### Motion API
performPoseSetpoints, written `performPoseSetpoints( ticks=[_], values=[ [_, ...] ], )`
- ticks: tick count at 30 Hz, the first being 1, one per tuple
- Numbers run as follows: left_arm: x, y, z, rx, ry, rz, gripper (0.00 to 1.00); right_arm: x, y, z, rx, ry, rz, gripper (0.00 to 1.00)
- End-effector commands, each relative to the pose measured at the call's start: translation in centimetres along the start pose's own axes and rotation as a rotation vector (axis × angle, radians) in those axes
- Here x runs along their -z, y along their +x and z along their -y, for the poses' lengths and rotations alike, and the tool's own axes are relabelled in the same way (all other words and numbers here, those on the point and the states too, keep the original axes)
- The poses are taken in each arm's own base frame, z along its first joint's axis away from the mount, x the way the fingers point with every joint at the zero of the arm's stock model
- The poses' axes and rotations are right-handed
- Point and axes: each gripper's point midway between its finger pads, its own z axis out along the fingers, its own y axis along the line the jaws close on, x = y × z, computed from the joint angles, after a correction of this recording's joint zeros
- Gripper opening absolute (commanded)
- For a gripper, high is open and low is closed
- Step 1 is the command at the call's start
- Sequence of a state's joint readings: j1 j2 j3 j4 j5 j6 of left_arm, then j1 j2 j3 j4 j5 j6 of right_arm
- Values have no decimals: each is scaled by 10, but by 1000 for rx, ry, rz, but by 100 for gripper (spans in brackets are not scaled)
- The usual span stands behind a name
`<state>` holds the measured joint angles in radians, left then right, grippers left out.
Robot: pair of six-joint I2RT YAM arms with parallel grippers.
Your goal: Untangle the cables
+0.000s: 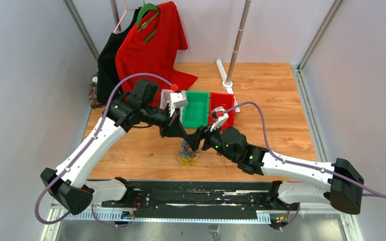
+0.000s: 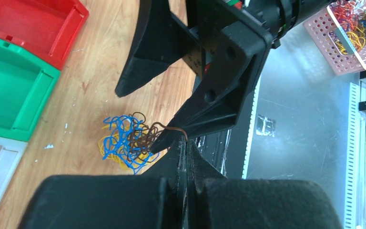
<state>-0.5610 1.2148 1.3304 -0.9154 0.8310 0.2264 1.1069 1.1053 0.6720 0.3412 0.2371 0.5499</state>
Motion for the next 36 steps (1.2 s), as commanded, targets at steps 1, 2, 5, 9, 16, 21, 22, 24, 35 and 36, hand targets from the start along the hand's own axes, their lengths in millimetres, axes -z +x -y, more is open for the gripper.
performPoseSetpoints(
  ticks=[1,2,5,9,16,21,22,24,35,36],
  values=[
    [6,-16,21,-30,61,45,1,-12,-18,-23,-13,-64,66,70],
    [7,-18,25,-33,74,51,1,-14,-17,-24,-14,-64,62,70],
    [11,-24,34,-44,99,71,1,-23,-13,-25,-8,-60,51,69],
    [21,-40,48,-64,125,111,1,-36,0,-13,-31,-25,25,68],
    [48,-73,68,-138,94,182,1,-53,36,12,-77,20,-51,65],
    [78,-107,89,-230,49,277,0,-55,66,25,-110,44,-106,62],
    [86,-116,94,-253,37,300,0,-54,71,28,-117,48,-114,62],
    [100,-133,102,-298,5,346,0,-52,80,33,-133,60,-129,61],
    [173,-203,113,-536,-297,553,0,-28,108,51,-171,102,-191,59],
    [179,-207,112,-552,-331,565,0,-26,112,54,-174,106,-200,58]
  ],
)
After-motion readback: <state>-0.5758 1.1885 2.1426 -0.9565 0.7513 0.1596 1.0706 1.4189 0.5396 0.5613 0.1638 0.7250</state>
